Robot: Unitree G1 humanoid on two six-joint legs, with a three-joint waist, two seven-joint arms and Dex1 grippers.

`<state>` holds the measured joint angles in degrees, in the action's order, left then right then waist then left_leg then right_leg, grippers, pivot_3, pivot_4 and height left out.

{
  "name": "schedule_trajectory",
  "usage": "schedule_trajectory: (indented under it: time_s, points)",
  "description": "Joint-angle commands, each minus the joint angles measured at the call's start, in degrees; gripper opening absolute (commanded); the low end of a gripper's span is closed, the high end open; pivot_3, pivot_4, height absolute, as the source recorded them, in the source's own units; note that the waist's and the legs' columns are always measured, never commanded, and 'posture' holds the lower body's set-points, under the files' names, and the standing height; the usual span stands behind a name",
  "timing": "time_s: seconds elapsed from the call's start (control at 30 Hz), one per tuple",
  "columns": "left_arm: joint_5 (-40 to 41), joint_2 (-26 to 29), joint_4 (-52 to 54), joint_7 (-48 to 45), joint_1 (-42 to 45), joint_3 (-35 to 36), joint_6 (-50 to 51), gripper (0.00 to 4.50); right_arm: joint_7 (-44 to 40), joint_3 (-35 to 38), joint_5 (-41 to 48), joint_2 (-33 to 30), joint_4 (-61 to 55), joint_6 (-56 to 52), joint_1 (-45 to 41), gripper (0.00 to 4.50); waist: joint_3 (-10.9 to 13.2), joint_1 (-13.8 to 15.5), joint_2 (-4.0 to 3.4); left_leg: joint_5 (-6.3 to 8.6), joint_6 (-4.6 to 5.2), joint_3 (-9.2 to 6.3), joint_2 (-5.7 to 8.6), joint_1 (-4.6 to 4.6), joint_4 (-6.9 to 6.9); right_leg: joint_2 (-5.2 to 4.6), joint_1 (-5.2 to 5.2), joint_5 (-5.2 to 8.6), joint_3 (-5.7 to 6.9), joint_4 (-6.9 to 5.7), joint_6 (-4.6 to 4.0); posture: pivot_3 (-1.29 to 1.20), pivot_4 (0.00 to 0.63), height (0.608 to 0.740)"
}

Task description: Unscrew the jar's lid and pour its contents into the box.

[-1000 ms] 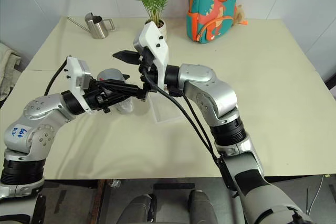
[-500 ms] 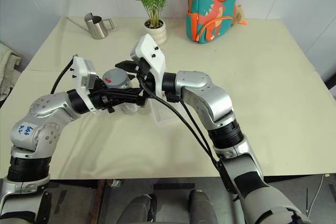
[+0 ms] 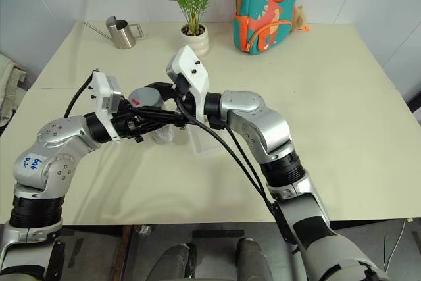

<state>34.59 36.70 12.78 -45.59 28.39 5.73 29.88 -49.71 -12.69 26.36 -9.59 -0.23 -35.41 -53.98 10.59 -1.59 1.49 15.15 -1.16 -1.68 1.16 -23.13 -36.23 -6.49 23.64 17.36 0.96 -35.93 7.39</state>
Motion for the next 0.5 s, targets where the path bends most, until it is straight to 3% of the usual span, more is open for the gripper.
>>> schedule_trajectory:
  time_s: [0.03,0.13,0.27,0.47,0.5]
  points:
    - [4.3,1.4,1.4,-8.7,-0.6,0.4,-0.6,2.18,-12.7,1.8,5.8,-2.1,-2.9,4.2,-1.6,2.56,0.0,0.0,0.00,0.00,0.00,0.00,0.00,-0.01,0.00,0.00,0.00,0.00,0.00,0.01,0.00,0.00,0.150,0.740]
    - [7.0,2.8,1.3,-14.9,-0.1,0.3,0.5,2.18,-21.4,1.7,7.4,-4.8,-1.2,5.6,-3.8,2.56,0.0,0.0,0.00,0.02,0.04,0.03,0.00,-0.01,-0.02,0.00,-0.02,0.00,0.01,0.03,0.00,0.00,0.150,0.740]
    - [8.5,3.7,1.2,-18.7,1.0,0.0,1.7,2.18,-27.3,1.8,7.3,-5.9,3.0,6.5,-7.8,2.56,0.0,-0.1,0.00,0.02,0.03,0.06,-0.04,0.00,-0.06,0.05,-0.02,0.00,-0.01,0.03,0.00,0.00,0.150,0.740]
    - [8.4,3.7,2.2,-18.7,1.1,0.1,2.7,2.18,-28.8,2.8,6.7,-5.6,6.3,6.7,-9.9,2.56,0.0,0.0,0.00,0.00,0.03,0.05,-0.08,0.01,-0.12,0.03,-0.04,0.00,-0.02,0.00,0.01,0.00,0.150,0.740]
    - [8.4,3.6,2.3,-18.5,0.9,0.4,2.6,2.18,-28.6,3.0,6.7,-5.5,6.4,6.6,-9.9,2.91,0.0,0.0,0.00,0.00,0.03,0.04,-0.09,0.00,-0.12,0.01,-0.04,-0.01,-0.02,0.00,0.01,0.00,0.150,0.740]
